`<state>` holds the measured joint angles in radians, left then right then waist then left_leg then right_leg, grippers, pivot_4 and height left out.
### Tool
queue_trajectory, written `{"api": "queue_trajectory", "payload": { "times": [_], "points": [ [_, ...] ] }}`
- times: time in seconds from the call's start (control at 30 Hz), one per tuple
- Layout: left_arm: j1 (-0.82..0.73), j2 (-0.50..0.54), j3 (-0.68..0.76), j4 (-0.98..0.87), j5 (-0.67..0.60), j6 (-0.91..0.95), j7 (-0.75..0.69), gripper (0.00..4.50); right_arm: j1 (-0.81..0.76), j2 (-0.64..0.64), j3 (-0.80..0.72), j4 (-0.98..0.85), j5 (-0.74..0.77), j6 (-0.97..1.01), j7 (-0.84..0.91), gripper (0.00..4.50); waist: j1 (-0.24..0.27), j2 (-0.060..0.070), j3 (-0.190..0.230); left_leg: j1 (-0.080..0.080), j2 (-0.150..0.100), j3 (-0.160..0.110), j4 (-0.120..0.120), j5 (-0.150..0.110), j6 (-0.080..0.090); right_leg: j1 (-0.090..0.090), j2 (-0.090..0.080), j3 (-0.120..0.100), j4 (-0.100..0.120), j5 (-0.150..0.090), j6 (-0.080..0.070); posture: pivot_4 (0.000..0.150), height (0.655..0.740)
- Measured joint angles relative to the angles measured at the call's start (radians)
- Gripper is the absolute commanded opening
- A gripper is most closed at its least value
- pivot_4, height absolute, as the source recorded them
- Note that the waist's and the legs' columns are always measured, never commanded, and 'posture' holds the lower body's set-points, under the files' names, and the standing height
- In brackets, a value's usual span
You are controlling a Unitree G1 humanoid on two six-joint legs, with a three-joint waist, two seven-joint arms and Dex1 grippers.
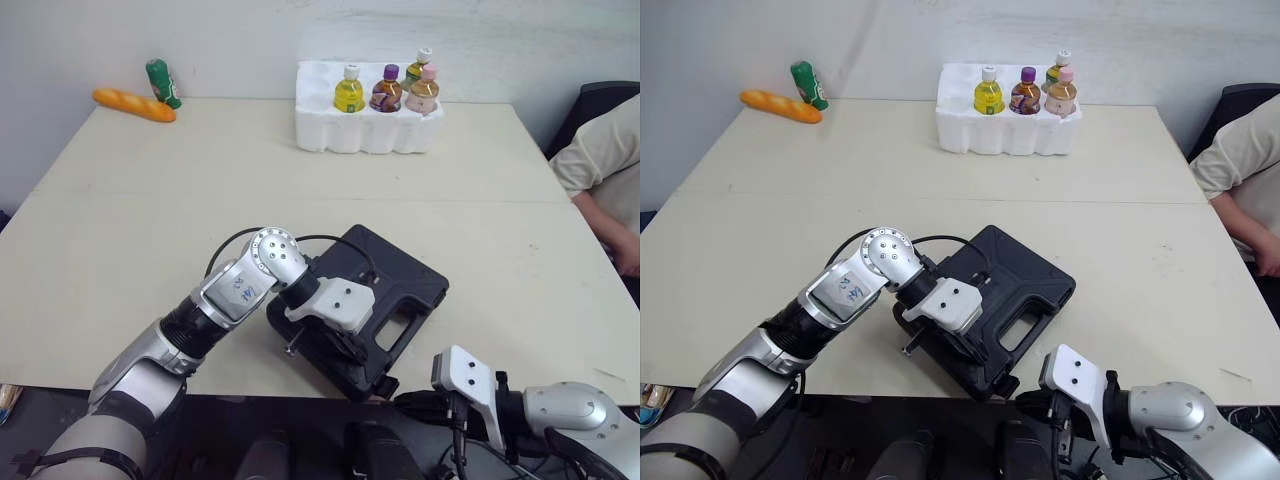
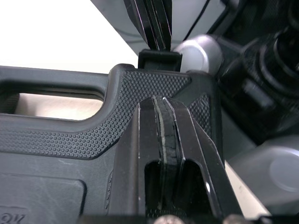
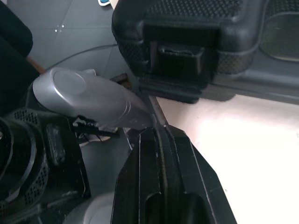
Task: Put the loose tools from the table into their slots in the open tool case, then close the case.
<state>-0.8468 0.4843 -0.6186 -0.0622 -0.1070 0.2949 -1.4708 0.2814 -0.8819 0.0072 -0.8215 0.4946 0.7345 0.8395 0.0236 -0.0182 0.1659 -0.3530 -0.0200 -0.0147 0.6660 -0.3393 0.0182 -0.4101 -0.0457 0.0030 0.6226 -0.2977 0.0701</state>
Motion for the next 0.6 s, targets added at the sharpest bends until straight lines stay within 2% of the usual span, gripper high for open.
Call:
{"api": "queue_trajectory", "payload": {
  "times": [0.13,0.43,0.6],
  "points": [
    [-0.002,0.001,-0.006,0.002,0.019,-0.053,0.006,0.02,-0.045,0.067,0.017,0.015,0.004,-0.015,-0.028,0.0,0.0,0.0,-0.002,0.001,0.0,0.0,0.0,0.0,0.0,0.001,0.0,0.0,0.0,0.0,0.0,0.15,0.7367],
    [-0.007,0.001,-0.006,0.018,0.019,-0.059,0.001,0.02,-0.097,0.094,0.034,0.045,0.021,0.033,-0.047,0.0,-0.003,-0.001,-0.003,0.002,0.0,0.0,0.0,0.0,0.001,0.002,0.0,0.0,0.001,0.0,0.0,0.15,0.7367],
    [-0.01,0.001,-0.006,0.025,0.019,-0.061,-0.005,0.02,-0.13,0.105,0.02,0.044,0.093,0.118,-0.066,0.0,-0.005,-0.001,-0.003,0.002,0.0,0.0,0.0,0.0,0.001,0.002,0.0,0.0,0.002,0.0,0.0,0.15,0.7367]
  ]
}}
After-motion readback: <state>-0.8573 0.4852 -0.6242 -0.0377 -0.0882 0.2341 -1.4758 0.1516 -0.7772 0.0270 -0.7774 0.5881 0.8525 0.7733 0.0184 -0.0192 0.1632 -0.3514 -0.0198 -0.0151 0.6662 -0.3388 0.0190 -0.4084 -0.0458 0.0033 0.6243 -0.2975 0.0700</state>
